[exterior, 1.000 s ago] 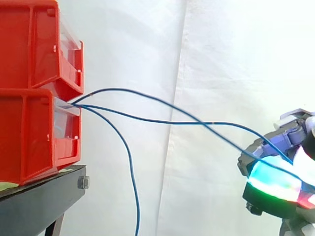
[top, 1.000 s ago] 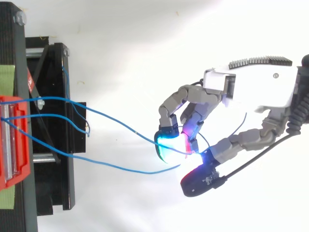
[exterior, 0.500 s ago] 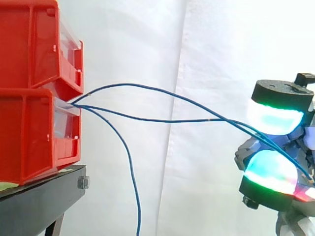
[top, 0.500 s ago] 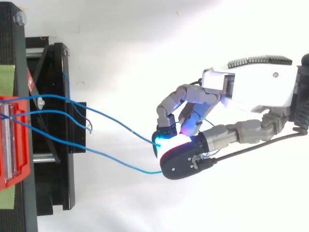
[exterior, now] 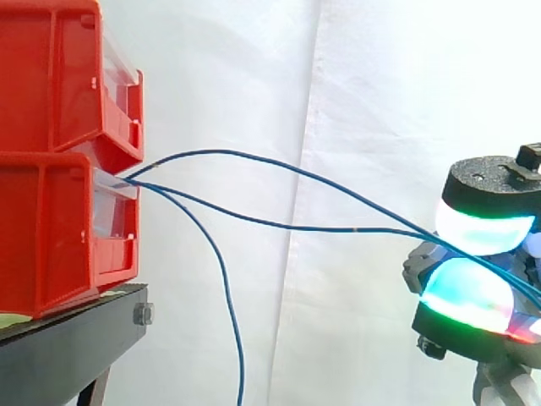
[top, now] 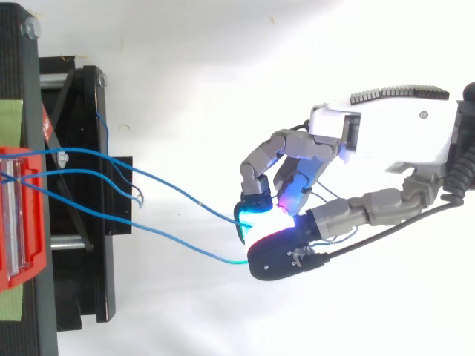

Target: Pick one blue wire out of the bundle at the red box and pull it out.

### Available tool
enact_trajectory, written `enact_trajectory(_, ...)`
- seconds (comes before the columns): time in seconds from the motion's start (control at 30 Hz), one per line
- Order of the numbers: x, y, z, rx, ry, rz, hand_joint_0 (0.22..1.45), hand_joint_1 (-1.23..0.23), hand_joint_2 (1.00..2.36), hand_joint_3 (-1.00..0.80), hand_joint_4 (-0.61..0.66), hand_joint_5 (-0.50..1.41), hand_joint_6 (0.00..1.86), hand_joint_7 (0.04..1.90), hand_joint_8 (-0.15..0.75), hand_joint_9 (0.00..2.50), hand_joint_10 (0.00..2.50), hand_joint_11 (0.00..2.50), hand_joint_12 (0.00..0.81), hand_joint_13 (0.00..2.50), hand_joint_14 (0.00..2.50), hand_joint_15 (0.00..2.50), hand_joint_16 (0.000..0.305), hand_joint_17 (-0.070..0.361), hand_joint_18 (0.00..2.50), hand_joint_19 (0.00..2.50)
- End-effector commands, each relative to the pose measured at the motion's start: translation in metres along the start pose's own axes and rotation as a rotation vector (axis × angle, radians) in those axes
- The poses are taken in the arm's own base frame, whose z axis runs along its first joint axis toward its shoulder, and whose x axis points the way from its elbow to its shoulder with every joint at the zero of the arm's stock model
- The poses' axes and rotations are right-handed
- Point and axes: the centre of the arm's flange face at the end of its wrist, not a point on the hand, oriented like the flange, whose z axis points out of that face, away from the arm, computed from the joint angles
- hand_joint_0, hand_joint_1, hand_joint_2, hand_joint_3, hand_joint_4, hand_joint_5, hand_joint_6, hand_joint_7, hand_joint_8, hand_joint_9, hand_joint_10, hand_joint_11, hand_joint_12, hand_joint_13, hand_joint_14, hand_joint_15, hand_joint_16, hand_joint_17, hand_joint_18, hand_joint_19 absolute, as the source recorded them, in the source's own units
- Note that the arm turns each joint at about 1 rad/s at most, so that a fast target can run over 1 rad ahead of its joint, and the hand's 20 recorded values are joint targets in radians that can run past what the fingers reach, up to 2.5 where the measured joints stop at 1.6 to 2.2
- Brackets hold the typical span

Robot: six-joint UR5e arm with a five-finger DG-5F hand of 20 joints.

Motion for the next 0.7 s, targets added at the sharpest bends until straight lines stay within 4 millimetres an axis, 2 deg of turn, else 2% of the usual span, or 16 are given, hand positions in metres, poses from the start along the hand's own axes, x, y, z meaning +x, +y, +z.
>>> enact_trajectory(0.0,0.0,0.0,0.0,0.0,-0.001,0.0,0.59,-0.72,1.02,-0.21,0.15,-0.14,0.93,1.05,0.367,1.15,0.01,0.84,0.434,0.94,0.02,0.61,0.056,0.127,0.75,0.49)
enact_trajectory(0.67,-0.003,0.012,0.003,-0.021,-0.01,0.004,0.65,-0.78,1.02,-0.19,0.14,-0.14,0.93,1.2,0.378,1.15,0.02,0.84,0.42,0.95,0.02,0.62,0.052,0.117,0.78,0.49)
